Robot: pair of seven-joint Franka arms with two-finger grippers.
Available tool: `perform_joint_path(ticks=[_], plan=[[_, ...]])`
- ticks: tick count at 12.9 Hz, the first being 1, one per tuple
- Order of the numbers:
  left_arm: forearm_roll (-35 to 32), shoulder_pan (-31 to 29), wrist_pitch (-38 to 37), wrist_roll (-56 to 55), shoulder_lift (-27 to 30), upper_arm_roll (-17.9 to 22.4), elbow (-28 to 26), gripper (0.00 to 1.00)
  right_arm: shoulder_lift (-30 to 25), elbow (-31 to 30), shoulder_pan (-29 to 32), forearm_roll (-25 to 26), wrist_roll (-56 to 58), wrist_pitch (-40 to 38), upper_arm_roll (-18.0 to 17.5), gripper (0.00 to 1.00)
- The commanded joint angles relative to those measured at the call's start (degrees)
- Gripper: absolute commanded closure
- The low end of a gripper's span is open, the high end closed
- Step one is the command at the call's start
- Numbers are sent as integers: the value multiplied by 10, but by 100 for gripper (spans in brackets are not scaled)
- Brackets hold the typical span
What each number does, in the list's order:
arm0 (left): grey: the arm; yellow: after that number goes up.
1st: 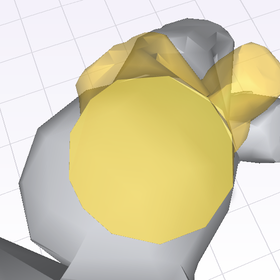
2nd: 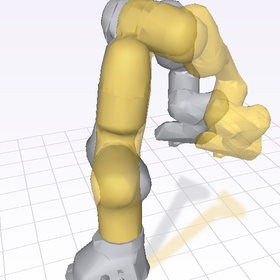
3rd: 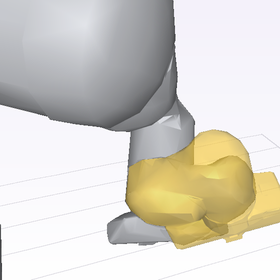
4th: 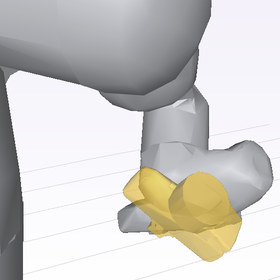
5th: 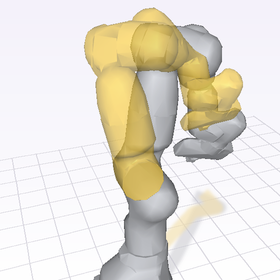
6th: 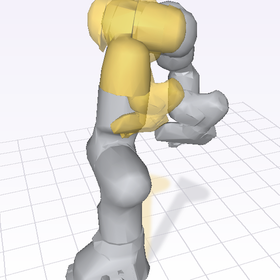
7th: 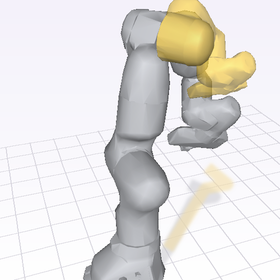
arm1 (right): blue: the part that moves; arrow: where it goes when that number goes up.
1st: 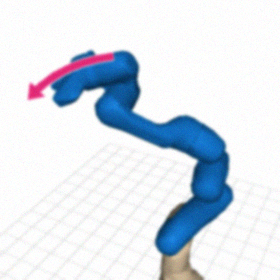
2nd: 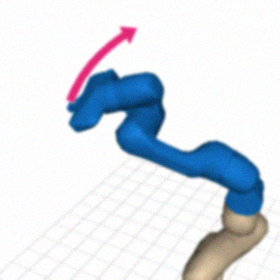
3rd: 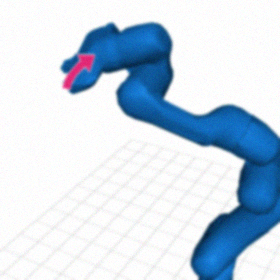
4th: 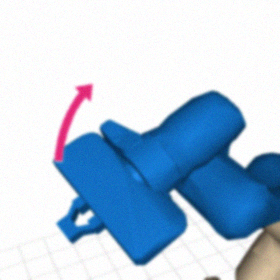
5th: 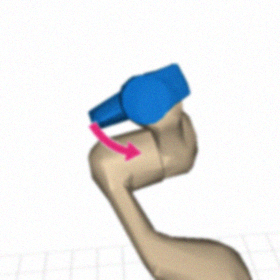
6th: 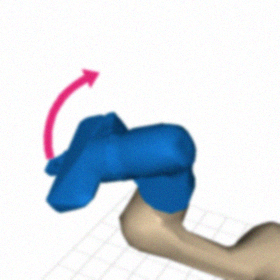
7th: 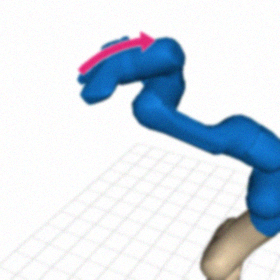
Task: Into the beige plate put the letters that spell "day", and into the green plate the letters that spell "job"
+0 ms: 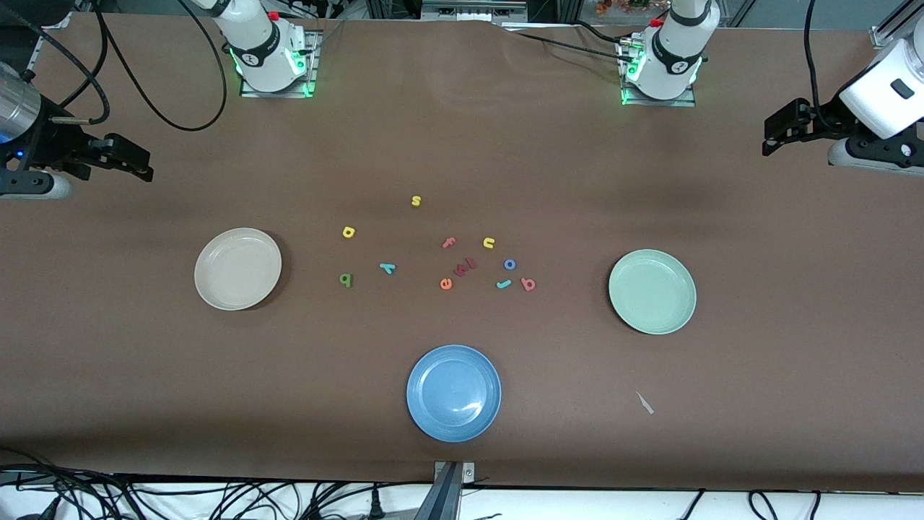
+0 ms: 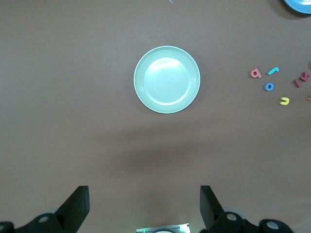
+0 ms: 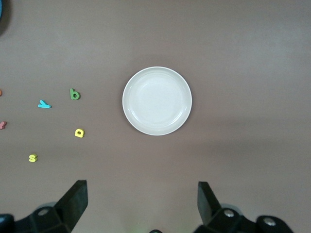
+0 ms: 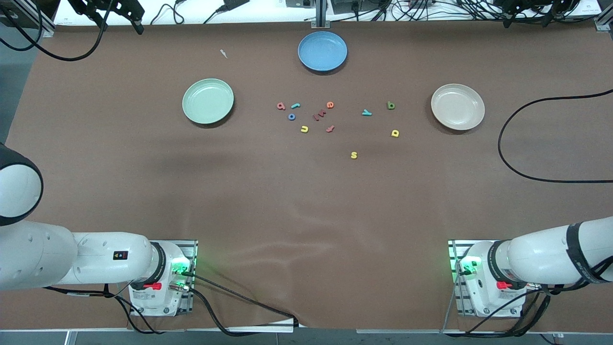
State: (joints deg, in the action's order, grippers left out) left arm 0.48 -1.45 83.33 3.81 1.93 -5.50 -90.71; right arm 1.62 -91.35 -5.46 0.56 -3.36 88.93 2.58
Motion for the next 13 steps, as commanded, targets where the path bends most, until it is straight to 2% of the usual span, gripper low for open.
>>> perform_joint_path(ticks=[1,13], plan=[[-9,0,-11,9,3,-2,10,0,-4,-1,2,-9,2,-2,1,0],[-14,0,-11,10,0,-2,14,0,-4,0,2,-9,2,-4,1,0]])
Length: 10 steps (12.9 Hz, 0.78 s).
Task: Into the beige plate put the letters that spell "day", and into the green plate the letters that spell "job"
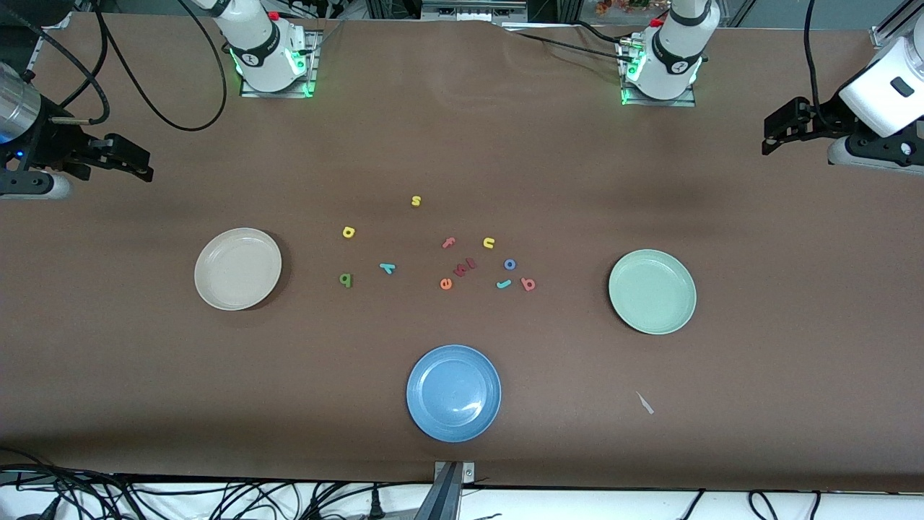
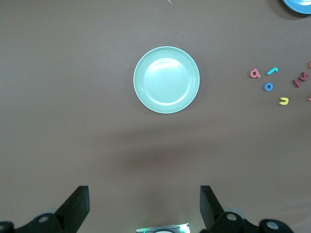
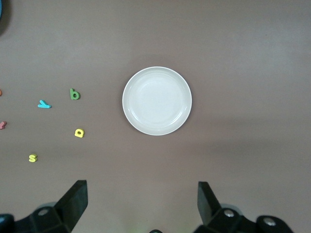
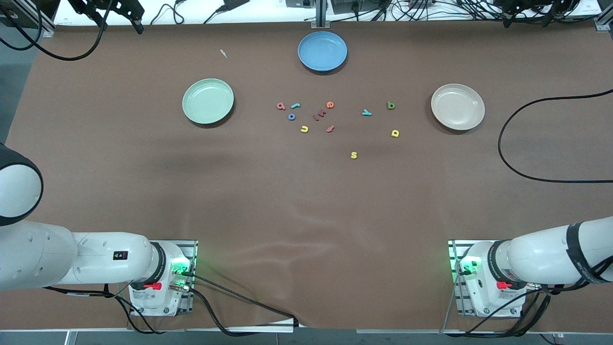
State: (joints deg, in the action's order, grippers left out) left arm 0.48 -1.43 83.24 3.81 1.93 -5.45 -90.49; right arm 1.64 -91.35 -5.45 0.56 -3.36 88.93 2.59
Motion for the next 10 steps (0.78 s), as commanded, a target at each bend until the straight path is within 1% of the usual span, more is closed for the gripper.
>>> perform_joint_path(ticks=[1,10], plan=[[-14,-1,-10,10,-1,-2,12,0,-3,0,3,-10,2,-3,0,0],[-13,-2,-11,16,1,-2,12,0,-3,0,3,-9,3,-4,1,0]])
